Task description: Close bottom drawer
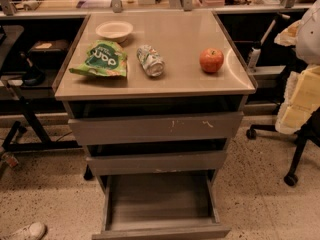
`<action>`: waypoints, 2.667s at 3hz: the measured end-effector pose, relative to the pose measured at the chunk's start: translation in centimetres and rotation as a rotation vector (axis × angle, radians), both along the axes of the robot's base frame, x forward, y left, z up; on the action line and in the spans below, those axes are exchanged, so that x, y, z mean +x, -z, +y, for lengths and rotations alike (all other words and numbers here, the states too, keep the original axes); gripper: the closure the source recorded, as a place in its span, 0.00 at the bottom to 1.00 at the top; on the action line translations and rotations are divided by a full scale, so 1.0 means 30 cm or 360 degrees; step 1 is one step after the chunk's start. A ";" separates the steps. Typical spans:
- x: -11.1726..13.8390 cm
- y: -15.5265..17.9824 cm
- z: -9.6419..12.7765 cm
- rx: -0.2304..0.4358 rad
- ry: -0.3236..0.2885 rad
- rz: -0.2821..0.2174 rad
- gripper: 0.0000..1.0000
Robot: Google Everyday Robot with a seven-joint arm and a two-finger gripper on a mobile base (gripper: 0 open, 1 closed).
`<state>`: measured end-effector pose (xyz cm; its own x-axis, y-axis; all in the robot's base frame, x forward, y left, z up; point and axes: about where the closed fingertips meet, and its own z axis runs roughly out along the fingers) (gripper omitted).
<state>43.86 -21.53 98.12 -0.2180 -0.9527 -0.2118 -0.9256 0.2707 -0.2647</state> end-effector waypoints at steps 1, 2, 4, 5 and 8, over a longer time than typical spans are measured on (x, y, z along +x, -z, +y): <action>0.000 0.000 0.000 0.0000 0.0000 0.0000 0.00; 0.000 0.000 0.000 0.0000 0.0000 0.0000 0.19; 0.000 0.000 0.000 0.0000 0.0000 0.0000 0.66; 0.000 0.000 0.000 0.0000 0.0000 0.0000 0.89; -0.097 0.166 0.014 0.0051 0.0072 0.0043 1.00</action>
Offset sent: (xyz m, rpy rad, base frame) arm 0.0000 0.0000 0.0000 0.0000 0.0000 0.0000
